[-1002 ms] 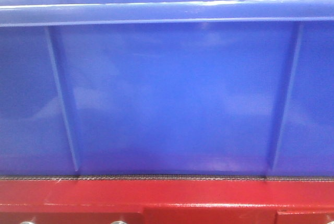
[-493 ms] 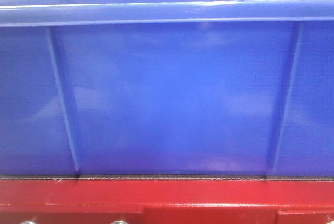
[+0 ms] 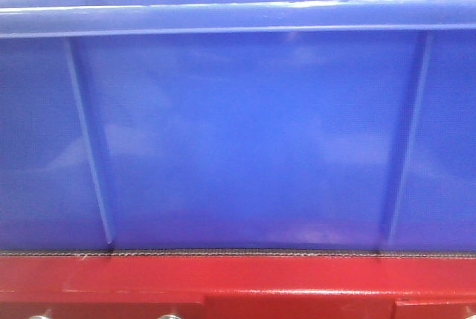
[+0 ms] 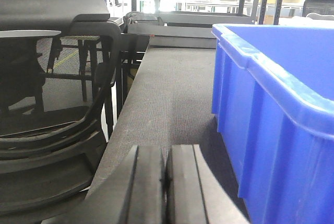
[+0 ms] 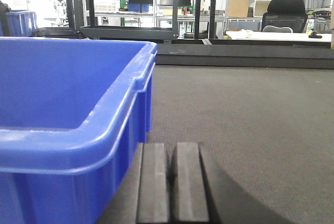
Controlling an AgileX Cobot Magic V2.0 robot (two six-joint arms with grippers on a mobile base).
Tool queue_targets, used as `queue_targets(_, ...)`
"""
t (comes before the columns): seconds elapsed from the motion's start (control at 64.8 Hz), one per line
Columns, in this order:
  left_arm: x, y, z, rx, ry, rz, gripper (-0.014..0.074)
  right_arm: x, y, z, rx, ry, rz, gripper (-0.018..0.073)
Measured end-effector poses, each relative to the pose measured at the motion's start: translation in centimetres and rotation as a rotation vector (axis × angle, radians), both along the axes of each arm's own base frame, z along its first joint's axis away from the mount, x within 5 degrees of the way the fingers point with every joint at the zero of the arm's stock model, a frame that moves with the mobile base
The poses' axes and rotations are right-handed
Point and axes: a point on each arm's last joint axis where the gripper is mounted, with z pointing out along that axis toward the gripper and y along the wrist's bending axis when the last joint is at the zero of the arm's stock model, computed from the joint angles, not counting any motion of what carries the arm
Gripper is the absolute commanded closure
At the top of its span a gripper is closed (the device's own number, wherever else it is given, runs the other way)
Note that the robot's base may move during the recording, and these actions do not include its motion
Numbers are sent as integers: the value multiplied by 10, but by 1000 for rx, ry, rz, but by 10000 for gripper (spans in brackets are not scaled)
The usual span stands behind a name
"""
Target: Move blue bin to conveyor side
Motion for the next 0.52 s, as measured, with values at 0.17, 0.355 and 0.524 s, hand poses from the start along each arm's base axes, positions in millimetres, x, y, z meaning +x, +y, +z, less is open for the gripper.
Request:
queue_targets(0.17,0,0,0,0,-4,0,602,0,0,0,-2,0,0,629)
queue_targets(0.355,0,0,0,0,-4,0,602,0,0,0,-2,0,0,629)
queue_targets(0.524,0,0,0,0,-4,0,602,0,0,0,0,0,0,629)
